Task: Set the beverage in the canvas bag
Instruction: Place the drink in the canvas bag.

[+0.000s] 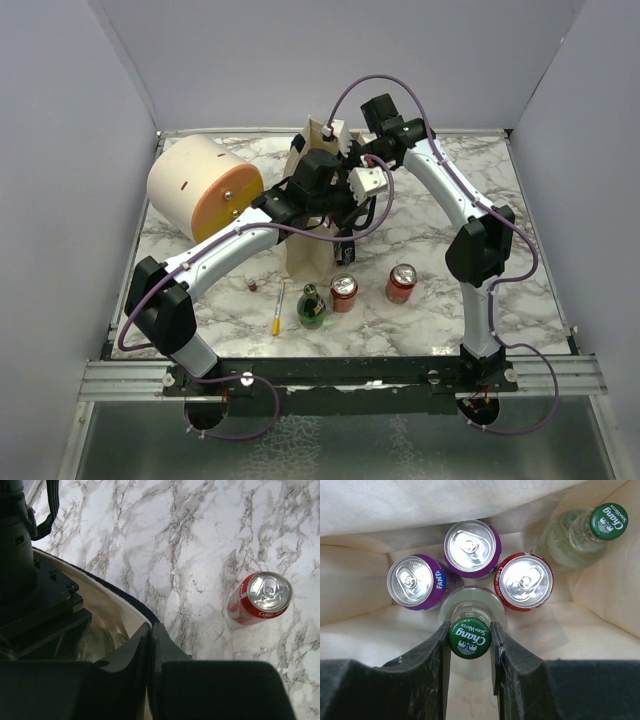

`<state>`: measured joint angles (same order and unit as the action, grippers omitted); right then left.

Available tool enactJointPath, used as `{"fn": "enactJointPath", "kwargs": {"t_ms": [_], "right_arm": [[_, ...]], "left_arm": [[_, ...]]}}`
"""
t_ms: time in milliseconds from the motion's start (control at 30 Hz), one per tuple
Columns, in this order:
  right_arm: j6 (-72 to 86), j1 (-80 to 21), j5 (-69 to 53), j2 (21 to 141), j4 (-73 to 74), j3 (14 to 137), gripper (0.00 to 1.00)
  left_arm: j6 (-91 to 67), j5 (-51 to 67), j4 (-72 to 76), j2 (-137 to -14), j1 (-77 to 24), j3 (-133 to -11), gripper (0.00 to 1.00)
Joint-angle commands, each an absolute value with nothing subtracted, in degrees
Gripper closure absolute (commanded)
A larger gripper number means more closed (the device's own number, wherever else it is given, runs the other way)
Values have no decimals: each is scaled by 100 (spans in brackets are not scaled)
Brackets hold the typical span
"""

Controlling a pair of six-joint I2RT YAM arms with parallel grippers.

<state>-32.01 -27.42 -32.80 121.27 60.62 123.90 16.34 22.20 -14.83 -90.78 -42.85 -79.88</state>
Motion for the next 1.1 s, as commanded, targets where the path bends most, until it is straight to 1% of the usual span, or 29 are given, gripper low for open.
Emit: {"fn": "enactJointPath", "kwargs": {"t_ms": [0, 467, 1067], "right_arm": [[-3304, -2751, -3717, 11915, 6098, 12604, 99], [-3681, -2895, -3391, 12048, 6259, 12472, 99], [-3700, -3074, -3036, 12179, 5967, 12009, 99]], "left_arm": [[1624, 2912, -1248, -9041, -4315, -7946, 99], [1694, 2995, -981, -8906, -4315, -7936, 100], [1885, 3225, -905, -8765, -4315, -7823, 100]]}}
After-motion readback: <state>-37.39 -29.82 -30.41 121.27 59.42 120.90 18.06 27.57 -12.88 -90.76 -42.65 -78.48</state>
